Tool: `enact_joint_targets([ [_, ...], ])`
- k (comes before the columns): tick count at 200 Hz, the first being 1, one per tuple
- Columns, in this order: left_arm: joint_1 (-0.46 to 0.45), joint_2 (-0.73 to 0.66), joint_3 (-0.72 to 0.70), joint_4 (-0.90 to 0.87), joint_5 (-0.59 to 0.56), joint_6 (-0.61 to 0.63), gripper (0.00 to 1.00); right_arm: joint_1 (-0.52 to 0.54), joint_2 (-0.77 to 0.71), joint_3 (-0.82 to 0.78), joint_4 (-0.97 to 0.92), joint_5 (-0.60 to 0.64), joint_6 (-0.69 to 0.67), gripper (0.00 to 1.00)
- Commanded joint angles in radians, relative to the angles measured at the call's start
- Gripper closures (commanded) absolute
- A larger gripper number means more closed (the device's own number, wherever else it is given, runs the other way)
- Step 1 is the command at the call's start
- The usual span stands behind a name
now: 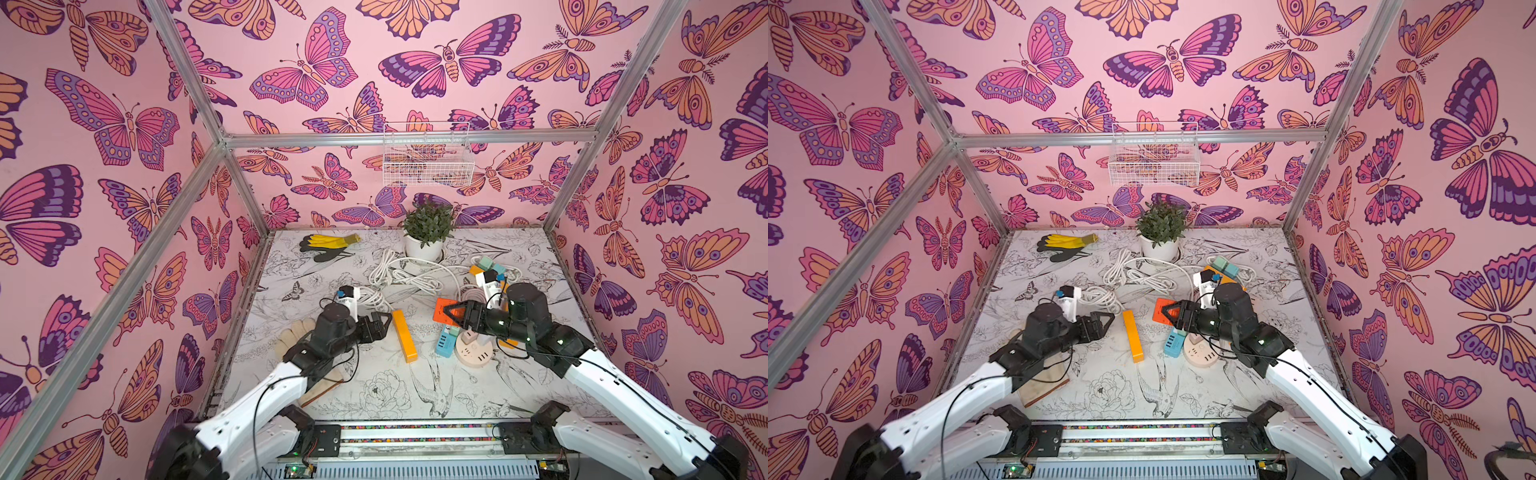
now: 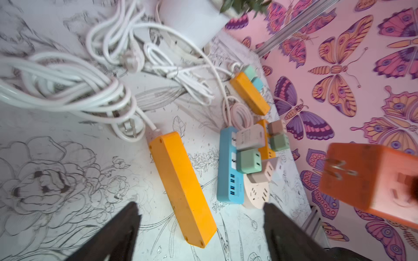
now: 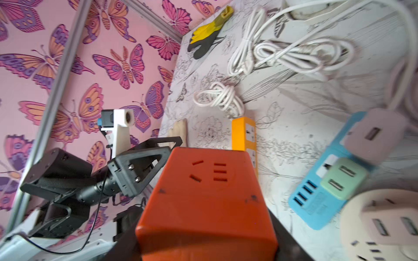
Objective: Pull the plug off the socket
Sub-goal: Place the socket at the center of the board.
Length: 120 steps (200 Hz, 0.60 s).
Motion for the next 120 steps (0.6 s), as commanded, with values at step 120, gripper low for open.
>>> enact_joint_targets([
  [120, 0.090, -0.624, 0.218, -0.622, -0.174, 0.153, 0.00, 0.262, 1.093, 0.791, 0.166, -0.007, 0.056, 0.48],
])
